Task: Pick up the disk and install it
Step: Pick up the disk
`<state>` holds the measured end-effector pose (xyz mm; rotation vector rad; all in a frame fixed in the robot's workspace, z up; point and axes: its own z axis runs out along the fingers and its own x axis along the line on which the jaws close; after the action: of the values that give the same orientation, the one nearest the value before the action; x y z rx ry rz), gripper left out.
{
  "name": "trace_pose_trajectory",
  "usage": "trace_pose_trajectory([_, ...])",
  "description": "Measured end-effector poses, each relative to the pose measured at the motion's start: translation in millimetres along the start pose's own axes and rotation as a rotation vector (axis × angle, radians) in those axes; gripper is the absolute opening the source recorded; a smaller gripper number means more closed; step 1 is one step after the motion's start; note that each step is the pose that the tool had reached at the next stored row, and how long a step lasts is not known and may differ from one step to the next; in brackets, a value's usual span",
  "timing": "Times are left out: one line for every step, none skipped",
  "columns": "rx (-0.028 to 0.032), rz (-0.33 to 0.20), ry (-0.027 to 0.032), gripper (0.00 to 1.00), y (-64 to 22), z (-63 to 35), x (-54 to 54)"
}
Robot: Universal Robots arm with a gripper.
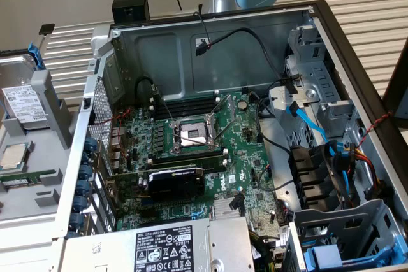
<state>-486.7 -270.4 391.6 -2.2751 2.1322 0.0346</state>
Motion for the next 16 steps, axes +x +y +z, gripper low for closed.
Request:
trace_pose_trajectory([-0.0001,0.000,0.0000,0.17,0.1,0.0,0.0])
trace_pose_trajectory([-0.0001,0.000,0.0000,0.17,0.1,0.0,0.0])
trace_pose_trajectory([-0.0001,0.000,0.0000,0.30,0.3,0.0,-0.1])
trace_pose_trajectory([-0.0001,0.000,0.0000,0.30,0.3,0.1,-0.1])
trace_pose_trajectory([0.0000,0.000,0.0000,0.36,0.4,0.2,-0.1])
trace_pose_trajectory([-0.0001,0.000,0.0000,0.36,0.4,0.2,-0.1])
trace_pose_trajectory([-0.0002,0.000,0.0000,0.42,0.5,0.2,-0.1])
trace_pose_trajectory([-0.0003,0.000,0.0000,0.48,0.5,0.3,-0.1])
trace_pose_trajectory([-0.0002,0.000,0.0000,0.48,0.5,0.4,-0.1])
trace_pose_trajectory([-0.0001,0.000,0.0000,0.54,0.5,0.5,-0.1])
trace_pose_trajectory([-0.0001,0.000,0.0000,0.60,0.5,0.6,-0.1])
trace_pose_trajectory([-0.0002,0.000,0.0000,0.65,0.5,0.6,-0.1])
trace_pose_trajectory([-0.0004,0.000,0.0001,0.65,0.5,0.7,-0.1])
trace_pose_trajectory([-0.0004,0.000,0.0001,0.65,0.5,0.9,-0.1])
trace_pose_trajectory([-0.0005,0.000,0.0001,0.71,0.5,1.3,-0.1])
trace_pose_trajectory([-0.0005,0.000,0.0003,0.71,0.5,1.7,-0.1])
